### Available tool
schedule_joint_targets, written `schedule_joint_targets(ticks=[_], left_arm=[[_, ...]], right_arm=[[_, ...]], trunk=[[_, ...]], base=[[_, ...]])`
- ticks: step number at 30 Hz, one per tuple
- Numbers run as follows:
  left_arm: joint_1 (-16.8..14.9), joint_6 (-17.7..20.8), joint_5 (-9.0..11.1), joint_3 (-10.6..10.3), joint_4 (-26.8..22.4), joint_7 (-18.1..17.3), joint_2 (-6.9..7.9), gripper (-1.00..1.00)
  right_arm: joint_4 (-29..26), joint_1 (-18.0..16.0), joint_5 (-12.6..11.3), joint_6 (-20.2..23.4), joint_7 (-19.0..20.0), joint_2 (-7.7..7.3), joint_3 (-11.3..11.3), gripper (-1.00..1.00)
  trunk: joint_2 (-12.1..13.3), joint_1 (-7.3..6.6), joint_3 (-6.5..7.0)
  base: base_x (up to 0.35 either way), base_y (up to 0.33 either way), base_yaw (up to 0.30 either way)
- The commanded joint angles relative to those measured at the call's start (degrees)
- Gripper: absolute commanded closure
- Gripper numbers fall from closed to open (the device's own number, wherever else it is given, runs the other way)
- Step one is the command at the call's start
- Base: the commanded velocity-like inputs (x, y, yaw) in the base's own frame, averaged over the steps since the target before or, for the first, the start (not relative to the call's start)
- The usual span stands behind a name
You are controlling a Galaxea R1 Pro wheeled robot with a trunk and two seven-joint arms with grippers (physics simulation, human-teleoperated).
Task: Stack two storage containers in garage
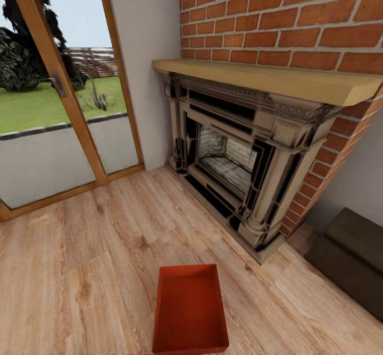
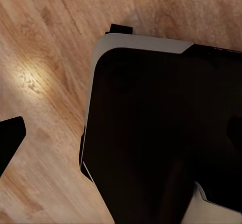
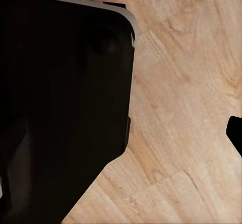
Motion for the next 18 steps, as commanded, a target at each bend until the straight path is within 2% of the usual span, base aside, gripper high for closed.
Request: schedule_joint_targets(ticks=[1, 18], left_arm=[[-0.03, -0.18, 0.51, -0.49, 0.05, -0.01, 0.00, -1.00], [-0.03, -0.18, 0.51, -0.49, 0.02, -0.01, 0.00, -1.00]], right_arm=[[0.17, -0.08, 0.02, -0.26, -0.31, 0.01, 0.46, -1.00], [0.17, -0.09, 0.02, -0.26, -0.41, 0.01, 0.46, -1.00]], trunk=[[-0.05, 0.00, -0.15], [-0.05, 0.00, -1.72]], base=[[0.000, 0.000, 0.000], [0.000, 0.000, 0.000]])
